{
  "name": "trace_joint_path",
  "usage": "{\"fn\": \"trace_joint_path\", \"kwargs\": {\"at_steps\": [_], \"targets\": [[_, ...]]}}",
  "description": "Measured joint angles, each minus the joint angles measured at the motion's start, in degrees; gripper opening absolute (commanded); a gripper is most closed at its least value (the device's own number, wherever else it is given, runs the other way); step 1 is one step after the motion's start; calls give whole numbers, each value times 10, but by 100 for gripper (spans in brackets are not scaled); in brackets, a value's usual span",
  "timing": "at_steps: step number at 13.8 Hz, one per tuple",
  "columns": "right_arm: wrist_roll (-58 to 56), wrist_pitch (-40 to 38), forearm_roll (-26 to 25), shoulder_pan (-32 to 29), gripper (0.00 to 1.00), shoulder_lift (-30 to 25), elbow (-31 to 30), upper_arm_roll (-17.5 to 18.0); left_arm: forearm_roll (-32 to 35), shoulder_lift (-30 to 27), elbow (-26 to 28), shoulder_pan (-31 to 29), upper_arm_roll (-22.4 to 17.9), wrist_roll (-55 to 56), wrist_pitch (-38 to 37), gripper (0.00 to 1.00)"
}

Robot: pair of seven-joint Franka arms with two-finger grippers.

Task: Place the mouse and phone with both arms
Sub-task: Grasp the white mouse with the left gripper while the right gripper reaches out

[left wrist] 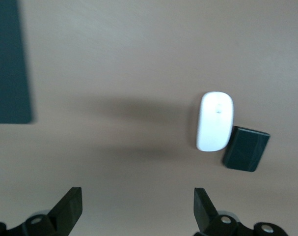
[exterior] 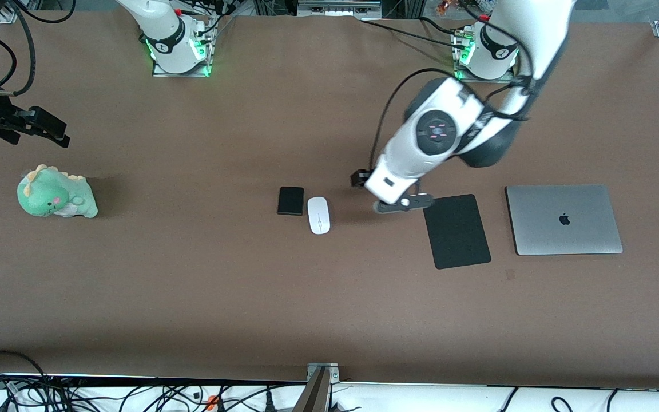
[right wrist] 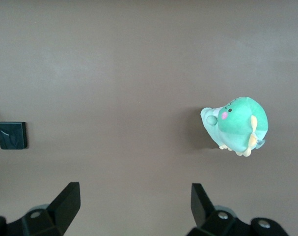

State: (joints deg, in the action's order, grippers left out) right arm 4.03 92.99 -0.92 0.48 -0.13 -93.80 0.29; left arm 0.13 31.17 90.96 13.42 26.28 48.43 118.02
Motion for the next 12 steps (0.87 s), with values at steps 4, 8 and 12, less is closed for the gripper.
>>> {"fn": "trace_joint_path", "kwargs": {"at_steps": [4, 8, 12], "targets": [[1, -3, 0, 6, 100, 20, -3, 1, 62, 88, -88, 67, -13, 85, 9, 100], [24, -28, 0, 17, 100, 50, -7, 2, 65, 170, -160, 164, -105, 108, 47, 100], [36, -29, 0, 31, 100, 94, -9, 2, 65, 223, -194, 226, -145, 165, 92, 100]]}}
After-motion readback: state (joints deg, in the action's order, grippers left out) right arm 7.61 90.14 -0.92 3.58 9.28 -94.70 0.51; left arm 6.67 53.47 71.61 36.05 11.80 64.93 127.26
